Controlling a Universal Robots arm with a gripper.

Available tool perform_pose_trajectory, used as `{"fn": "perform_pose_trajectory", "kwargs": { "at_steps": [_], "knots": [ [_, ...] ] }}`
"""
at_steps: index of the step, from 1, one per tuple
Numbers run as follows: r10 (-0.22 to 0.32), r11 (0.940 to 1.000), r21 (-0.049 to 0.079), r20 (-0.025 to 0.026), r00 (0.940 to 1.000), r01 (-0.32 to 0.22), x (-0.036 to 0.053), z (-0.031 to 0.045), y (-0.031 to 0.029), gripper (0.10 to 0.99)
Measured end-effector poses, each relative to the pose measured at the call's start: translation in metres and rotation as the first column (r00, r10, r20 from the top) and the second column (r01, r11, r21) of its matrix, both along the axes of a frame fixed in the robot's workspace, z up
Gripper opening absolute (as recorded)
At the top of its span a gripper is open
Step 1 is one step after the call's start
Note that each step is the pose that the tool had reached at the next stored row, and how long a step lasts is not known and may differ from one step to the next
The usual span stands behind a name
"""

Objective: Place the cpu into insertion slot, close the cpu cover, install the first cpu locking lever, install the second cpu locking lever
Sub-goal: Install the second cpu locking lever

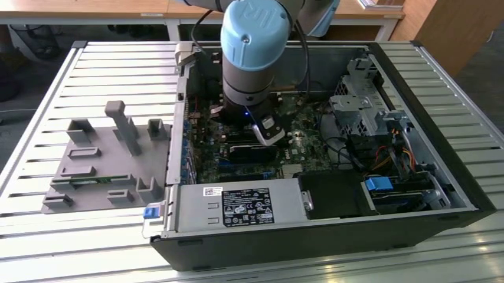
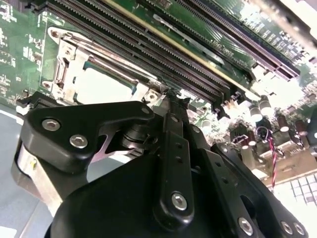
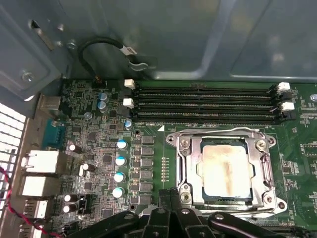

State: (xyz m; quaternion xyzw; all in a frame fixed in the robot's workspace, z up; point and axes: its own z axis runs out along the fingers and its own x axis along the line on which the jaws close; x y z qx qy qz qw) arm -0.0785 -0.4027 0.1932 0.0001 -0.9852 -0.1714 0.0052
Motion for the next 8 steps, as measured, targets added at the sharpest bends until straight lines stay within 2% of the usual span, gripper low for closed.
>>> {"fn": "perform_pose_trajectory", "kwargs": {
  "at_steps": [8],
  "knots": [
    [0.0, 1.0, 0.0, -0.0001, 1.0, 0.0, -0.0001, 0.0084, 0.0, 0.106]
  ]
}}
